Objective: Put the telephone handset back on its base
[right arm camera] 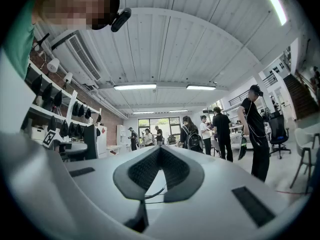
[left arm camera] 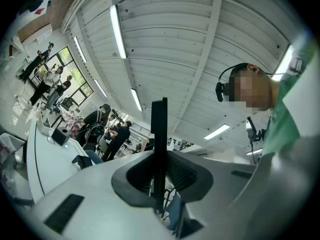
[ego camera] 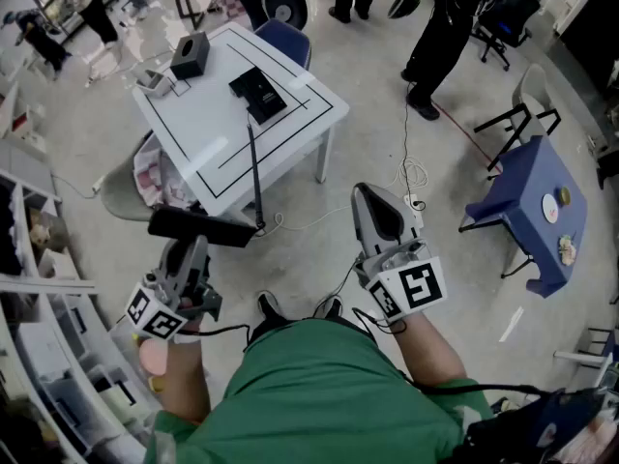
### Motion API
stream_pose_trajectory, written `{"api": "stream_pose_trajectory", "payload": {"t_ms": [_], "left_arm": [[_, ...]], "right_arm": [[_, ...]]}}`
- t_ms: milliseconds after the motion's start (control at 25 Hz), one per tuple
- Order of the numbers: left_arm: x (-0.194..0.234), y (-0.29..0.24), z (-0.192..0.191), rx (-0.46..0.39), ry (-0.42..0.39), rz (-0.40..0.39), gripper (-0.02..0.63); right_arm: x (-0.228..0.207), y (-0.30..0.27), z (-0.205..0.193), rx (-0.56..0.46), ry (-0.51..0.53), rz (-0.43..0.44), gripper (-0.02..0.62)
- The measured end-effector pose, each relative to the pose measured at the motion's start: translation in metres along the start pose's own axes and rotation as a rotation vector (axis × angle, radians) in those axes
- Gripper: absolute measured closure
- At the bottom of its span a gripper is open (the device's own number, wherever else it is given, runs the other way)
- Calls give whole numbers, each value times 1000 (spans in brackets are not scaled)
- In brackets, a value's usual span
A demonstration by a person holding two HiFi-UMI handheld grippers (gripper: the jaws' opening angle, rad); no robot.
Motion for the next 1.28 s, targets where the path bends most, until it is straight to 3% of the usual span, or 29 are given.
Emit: {"api": "stream_pose_trajectory", "payload": {"t_ms": [360,800,1040,1280], "left_arm": [[-22,-9,-11,-11,-12,21,526],[-31,-32,-14,-11,-97,87,526],[-21,-47,-19,28,-91,94,526],[17,-65,-29,52,-56,84,526]], "right_arm": [[-13,20,0,13,-6,39,574],[-53,37,-1,7,-38,81,572],[-69,26,-9,24,-51,69,572],[-81,4,-25,85,-44,38,572]]}}
Point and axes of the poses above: the fingertips, and each gripper's own axes: y backward along the fingers, x to its left, z out of its top, the point moved 3 cm from there along y, backward along the fingers, and after that the axes turned 1 degree about -z, right-handed, at the moved point
